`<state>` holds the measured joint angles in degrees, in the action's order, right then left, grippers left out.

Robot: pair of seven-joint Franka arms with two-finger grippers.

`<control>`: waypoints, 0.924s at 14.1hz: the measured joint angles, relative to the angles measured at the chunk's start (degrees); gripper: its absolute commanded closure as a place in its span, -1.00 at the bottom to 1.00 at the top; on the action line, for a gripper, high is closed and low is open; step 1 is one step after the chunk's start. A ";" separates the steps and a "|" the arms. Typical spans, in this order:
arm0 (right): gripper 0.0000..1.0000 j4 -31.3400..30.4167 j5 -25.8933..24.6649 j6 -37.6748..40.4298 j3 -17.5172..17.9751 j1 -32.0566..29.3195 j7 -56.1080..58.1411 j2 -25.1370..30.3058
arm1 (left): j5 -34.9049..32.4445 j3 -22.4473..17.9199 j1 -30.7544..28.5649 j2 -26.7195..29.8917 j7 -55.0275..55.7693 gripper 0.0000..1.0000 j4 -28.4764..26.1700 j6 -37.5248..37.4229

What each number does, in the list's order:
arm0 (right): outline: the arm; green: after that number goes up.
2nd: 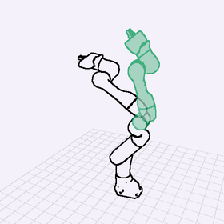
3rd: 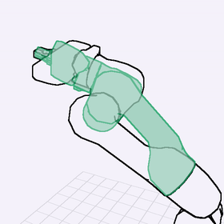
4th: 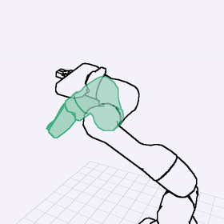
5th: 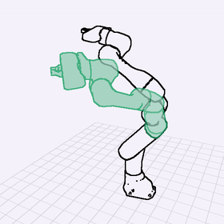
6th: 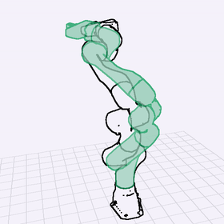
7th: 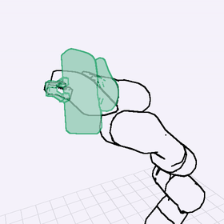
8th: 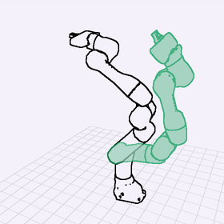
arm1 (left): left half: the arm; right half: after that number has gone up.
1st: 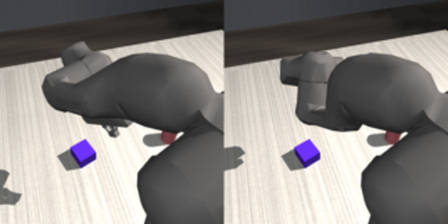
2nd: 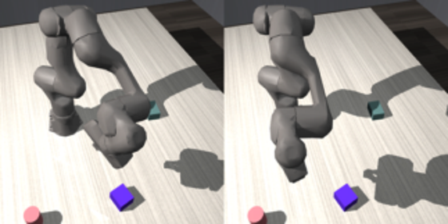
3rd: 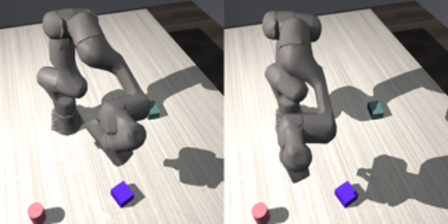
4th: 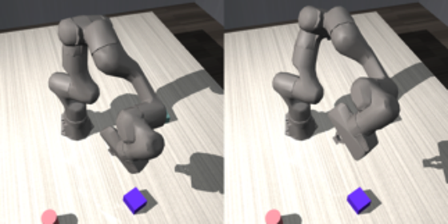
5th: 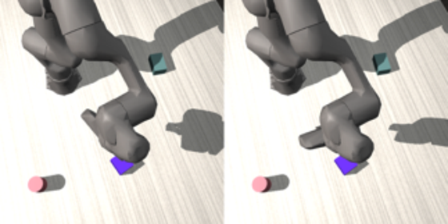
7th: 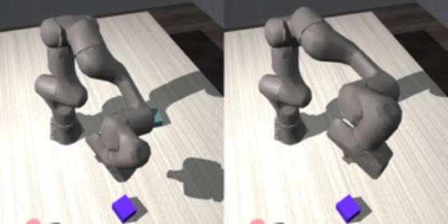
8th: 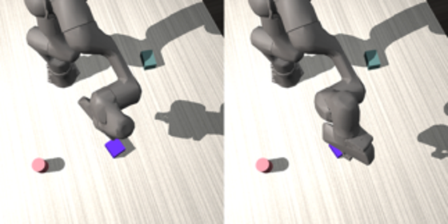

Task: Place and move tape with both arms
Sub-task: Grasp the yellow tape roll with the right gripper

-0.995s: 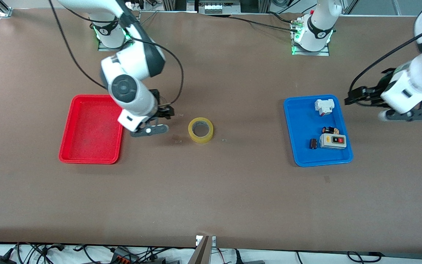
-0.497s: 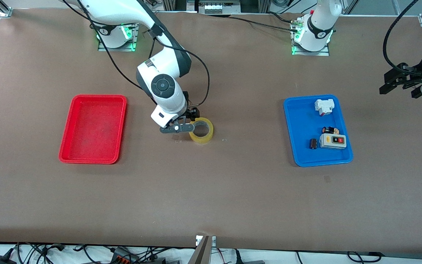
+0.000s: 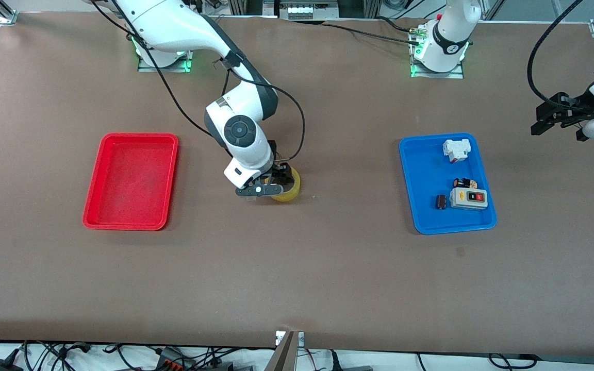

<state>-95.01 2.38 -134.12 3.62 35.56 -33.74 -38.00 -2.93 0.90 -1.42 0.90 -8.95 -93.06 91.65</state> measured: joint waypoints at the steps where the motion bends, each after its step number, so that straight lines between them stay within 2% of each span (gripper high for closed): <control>1: -0.99 0.00 -0.02 0.00 -0.01 0.16 0.00 -0.31 | 0.00 -0.72 0.44 0.00 -0.02 -1.00 0.00 0.00; 3: -0.81 0.01 -0.14 0.00 -0.19 0.24 0.00 -0.87 | 0.16 -1.24 0.63 -0.02 -0.03 -1.00 -0.03 -0.17; 4: -0.40 0.02 -0.45 0.00 -0.29 0.23 0.00 -1.20 | 0.63 -1.32 0.63 -0.09 -0.03 -1.00 -0.07 -0.31; 5: 0.10 0.05 -0.79 0.00 -0.38 0.24 0.00 -1.55 | 1.11 -1.33 0.63 -0.20 0.07 -1.00 -0.07 -0.63; 6: 0.48 0.13 -0.94 -0.01 -0.46 0.24 0.00 -1.79 | 1.49 -1.32 0.65 -0.31 0.32 -1.00 -0.07 -1.02; 7: 0.83 0.26 -1.00 0.08 -0.59 0.23 -0.01 -1.92 | 1.73 -1.30 0.69 -0.41 0.63 -1.00 -0.07 -1.23; 8: 1.00 0.42 -1.00 0.39 -0.73 0.21 -0.28 -1.96 | 1.82 -1.26 0.75 -0.46 0.77 -1.00 -0.06 -1.25; 10: 1.00 1.36 -0.99 2.53 -0.94 0.10 -2.06 -1.97 | 2.02 -1.20 0.83 -0.46 0.92 -1.00 0.03 -1.26; 13: 1.00 7.63 -1.06 13.83 -1.93 -1.64 -3.40 -1.16 | 2.94 -1.01 1.04 -0.47 4.73 -1.00 0.19 -1.24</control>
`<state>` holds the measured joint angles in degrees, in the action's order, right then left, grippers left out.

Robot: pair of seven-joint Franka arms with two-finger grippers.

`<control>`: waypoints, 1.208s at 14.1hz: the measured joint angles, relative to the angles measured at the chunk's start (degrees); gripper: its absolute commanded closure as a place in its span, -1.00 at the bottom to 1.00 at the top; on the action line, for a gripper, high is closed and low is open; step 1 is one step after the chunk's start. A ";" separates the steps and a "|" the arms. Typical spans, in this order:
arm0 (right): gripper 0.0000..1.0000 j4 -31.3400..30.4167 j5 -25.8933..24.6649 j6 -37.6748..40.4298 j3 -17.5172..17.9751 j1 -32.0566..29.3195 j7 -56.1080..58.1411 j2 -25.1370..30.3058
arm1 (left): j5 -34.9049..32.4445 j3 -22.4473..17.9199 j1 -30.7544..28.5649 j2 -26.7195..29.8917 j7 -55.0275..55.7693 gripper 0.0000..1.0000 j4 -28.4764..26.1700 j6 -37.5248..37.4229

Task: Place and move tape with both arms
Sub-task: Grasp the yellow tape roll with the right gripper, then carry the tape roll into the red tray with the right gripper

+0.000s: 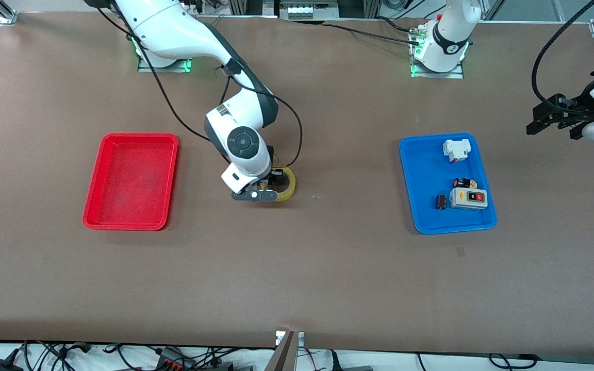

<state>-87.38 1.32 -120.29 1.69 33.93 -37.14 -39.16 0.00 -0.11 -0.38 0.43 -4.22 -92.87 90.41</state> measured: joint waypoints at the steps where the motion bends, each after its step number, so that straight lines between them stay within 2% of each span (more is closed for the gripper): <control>1: 1.00 2.91 -0.27 4.84 -0.25 -1.76 -0.02 1.27 | 0.91 0.09 0.06 -0.01 1.21 -1.00 0.09 0.00; 2: 1.00 4.87 -0.77 9.17 -0.40 -4.26 0.11 3.25 | 1.40 0.11 0.11 -0.05 1.77 -1.00 0.11 0.00; 4: 1.00 5.05 -1.46 14.24 -0.62 -10.81 3.59 7.64 | 1.66 0.10 0.14 -0.22 2.12 -1.00 0.13 0.02; 7: 1.00 -0.72 -1.57 15.04 -0.91 -22.35 12.16 10.71 | 1.70 0.01 0.08 -0.28 2.46 -1.00 0.14 0.03; 10: 1.00 -8.61 -1.66 10.79 -1.03 -31.88 24.14 10.98 | 1.70 -0.02 0.00 -0.28 2.46 -1.00 0.15 0.03; 13: 1.00 -14.14 -2.39 7.57 -1.02 -38.63 33.11 11.09 | 1.70 -0.02 -0.01 -0.28 2.46 -1.00 0.25 0.04; 17: 0.97 -21.01 -5.42 2.15 -0.88 -41.09 35.17 13.85 | 1.70 -0.04 -0.04 -0.28 2.46 -1.00 0.58 0.05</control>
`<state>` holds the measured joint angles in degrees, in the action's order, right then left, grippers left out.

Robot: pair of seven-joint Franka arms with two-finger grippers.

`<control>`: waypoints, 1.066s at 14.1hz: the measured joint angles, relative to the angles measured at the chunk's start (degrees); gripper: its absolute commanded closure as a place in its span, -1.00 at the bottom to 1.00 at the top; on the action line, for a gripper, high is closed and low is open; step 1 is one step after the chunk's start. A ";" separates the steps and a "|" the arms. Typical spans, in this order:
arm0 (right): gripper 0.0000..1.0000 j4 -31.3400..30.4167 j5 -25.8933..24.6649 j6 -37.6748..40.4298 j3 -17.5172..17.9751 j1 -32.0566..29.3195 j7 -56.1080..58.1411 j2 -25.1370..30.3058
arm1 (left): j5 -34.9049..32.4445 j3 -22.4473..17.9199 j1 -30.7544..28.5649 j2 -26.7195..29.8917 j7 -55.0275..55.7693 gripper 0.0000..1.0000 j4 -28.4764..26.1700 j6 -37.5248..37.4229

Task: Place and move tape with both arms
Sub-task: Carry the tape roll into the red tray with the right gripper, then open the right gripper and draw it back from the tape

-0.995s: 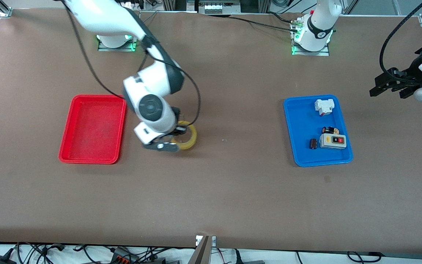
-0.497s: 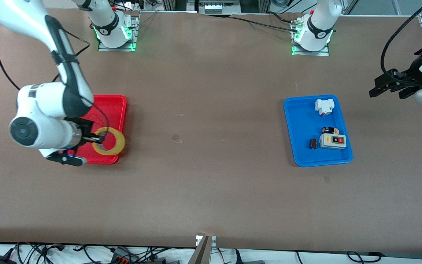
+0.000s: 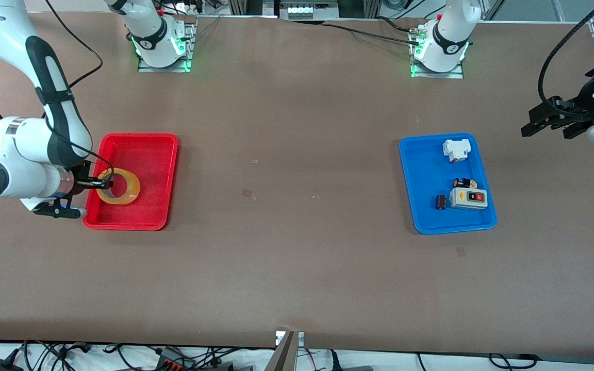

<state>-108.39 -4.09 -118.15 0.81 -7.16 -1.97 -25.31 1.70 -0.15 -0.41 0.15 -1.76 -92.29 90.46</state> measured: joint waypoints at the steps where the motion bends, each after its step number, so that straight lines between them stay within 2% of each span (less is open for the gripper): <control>1: 0.97 -1.46 -0.10 -0.70 0.27 0.02 0.00 0.93 | 0.00 0.00 0.00 0.00 0.00 -1.00 0.01 0.00; 4: 0.88 -4.78 -0.13 -2.36 0.69 0.06 0.00 2.39 | 0.00 -0.01 -0.01 0.00 0.00 -1.00 0.02 0.00; 5: 0.54 -5.69 -0.15 -3.46 0.69 0.06 0.00 2.41 | 0.00 -0.01 -0.01 0.00 0.00 -1.00 0.02 0.00; 6: -0.52 -6.47 -0.16 -4.49 0.69 0.06 0.00 2.31 | 0.00 -0.01 -0.01 0.00 0.00 -1.00 0.02 0.00; 7: -0.98 -7.03 -0.16 -5.04 0.70 0.07 -0.04 2.07 | 0.00 -0.01 -0.01 0.00 0.00 -1.00 0.02 0.00; 9: -0.99 -6.93 -0.16 -5.08 0.82 0.12 -0.17 1.77 | 0.00 0.00 0.00 -0.01 0.00 -1.00 0.02 0.00; 11: -0.99 -3.71 -0.16 -0.40 1.17 0.24 -0.16 3.48 | 0.00 0.00 0.00 -0.03 0.00 -1.00 0.03 0.01; 13: -0.99 4.00 -0.16 10.26 1.42 0.43 -0.04 6.54 | 0.00 0.00 0.00 -0.03 0.00 -1.00 0.03 0.01; 15: -0.99 14.25 -0.12 21.20 1.53 1.23 0.12 8.85 | 0.00 -0.01 -0.01 -0.04 0.00 -1.00 0.04 0.01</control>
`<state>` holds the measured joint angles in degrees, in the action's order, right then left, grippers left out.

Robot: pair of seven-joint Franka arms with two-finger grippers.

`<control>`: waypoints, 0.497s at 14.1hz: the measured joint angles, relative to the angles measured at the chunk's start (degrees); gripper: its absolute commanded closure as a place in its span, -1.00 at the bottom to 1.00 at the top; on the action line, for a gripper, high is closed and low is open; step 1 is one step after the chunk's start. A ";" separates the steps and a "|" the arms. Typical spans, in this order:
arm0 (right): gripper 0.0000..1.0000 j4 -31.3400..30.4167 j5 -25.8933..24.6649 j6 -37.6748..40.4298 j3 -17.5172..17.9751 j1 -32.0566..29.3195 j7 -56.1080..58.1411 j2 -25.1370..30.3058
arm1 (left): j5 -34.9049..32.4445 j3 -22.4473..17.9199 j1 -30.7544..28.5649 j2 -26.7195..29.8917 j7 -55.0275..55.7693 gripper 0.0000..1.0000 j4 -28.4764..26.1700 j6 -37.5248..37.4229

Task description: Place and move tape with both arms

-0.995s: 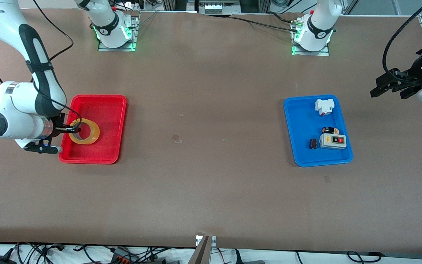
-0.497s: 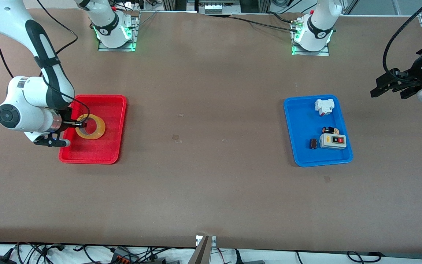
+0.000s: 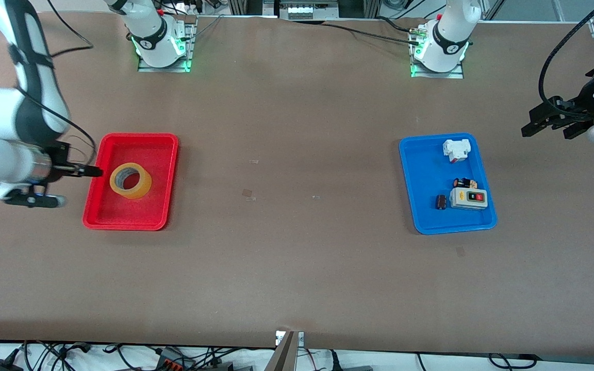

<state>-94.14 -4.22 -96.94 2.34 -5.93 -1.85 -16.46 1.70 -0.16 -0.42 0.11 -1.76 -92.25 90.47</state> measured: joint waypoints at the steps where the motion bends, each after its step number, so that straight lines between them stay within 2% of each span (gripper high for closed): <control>1: -0.99 5.00 0.02 4.43 0.09 0.57 0.03 0.65 | 0.00 0.00 0.00 0.00 0.00 -1.00 0.00 0.00; 4: -0.99 15.83 0.02 12.65 0.18 1.86 0.51 1.12 | 0.00 0.00 0.00 0.00 0.00 -1.00 0.01 0.02; 7: -0.99 20.03 0.30 13.60 0.18 2.19 0.66 0.75 | 0.00 0.00 0.00 0.00 0.00 -1.00 0.01 0.04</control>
<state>-74.11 -3.92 -83.35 2.52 -3.75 -1.19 -15.72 1.70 -0.15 -0.42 0.11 -1.76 -92.24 90.51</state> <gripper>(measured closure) 0.000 0.000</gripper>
